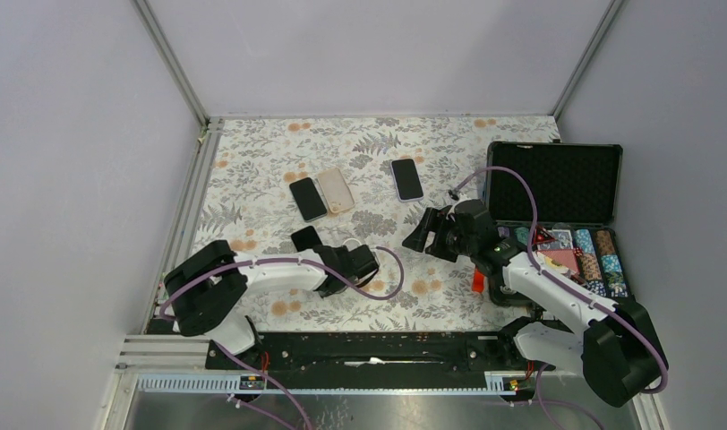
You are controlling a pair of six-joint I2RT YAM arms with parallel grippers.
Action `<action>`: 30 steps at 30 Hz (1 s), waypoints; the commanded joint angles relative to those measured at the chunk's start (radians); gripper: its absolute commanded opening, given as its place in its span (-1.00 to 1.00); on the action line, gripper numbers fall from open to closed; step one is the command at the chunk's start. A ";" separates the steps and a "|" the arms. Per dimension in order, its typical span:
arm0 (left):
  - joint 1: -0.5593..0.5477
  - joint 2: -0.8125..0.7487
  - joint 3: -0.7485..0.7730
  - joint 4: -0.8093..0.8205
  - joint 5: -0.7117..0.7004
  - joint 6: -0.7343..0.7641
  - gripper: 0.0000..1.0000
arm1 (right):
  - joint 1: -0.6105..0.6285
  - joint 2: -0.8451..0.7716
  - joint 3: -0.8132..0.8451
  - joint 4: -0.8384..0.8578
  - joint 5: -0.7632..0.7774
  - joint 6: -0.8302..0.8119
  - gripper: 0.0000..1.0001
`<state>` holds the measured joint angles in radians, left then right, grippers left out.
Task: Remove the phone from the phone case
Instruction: Place the phone at the center of the board.
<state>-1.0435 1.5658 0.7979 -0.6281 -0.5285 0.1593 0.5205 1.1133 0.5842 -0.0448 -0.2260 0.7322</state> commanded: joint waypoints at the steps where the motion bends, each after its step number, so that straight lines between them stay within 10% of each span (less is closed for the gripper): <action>1: -0.007 -0.087 0.025 -0.022 0.027 -0.014 0.05 | -0.011 -0.018 0.013 -0.040 0.047 -0.044 0.68; 3: -0.009 -0.157 0.024 -0.012 0.026 -0.013 0.08 | -0.013 -0.017 0.028 -0.069 0.064 -0.072 0.68; 4: -0.010 -0.198 0.023 -0.002 0.025 -0.012 0.64 | -0.014 -0.020 0.037 -0.086 0.080 -0.089 0.70; 6: -0.012 -0.291 0.020 0.030 0.011 -0.016 0.97 | -0.016 -0.022 0.060 -0.116 0.118 -0.144 0.74; 20: -0.010 -0.853 -0.270 0.786 -0.135 -0.173 0.97 | -0.132 0.329 0.368 -0.282 0.315 -0.465 1.00; 30: -0.010 -0.824 -0.298 0.904 0.020 -0.353 0.97 | -0.256 0.601 0.570 -0.393 0.202 -0.568 1.00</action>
<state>-1.0523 0.6941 0.4831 0.1505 -0.5812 -0.1123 0.2985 1.6558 1.0863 -0.3599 0.0254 0.2272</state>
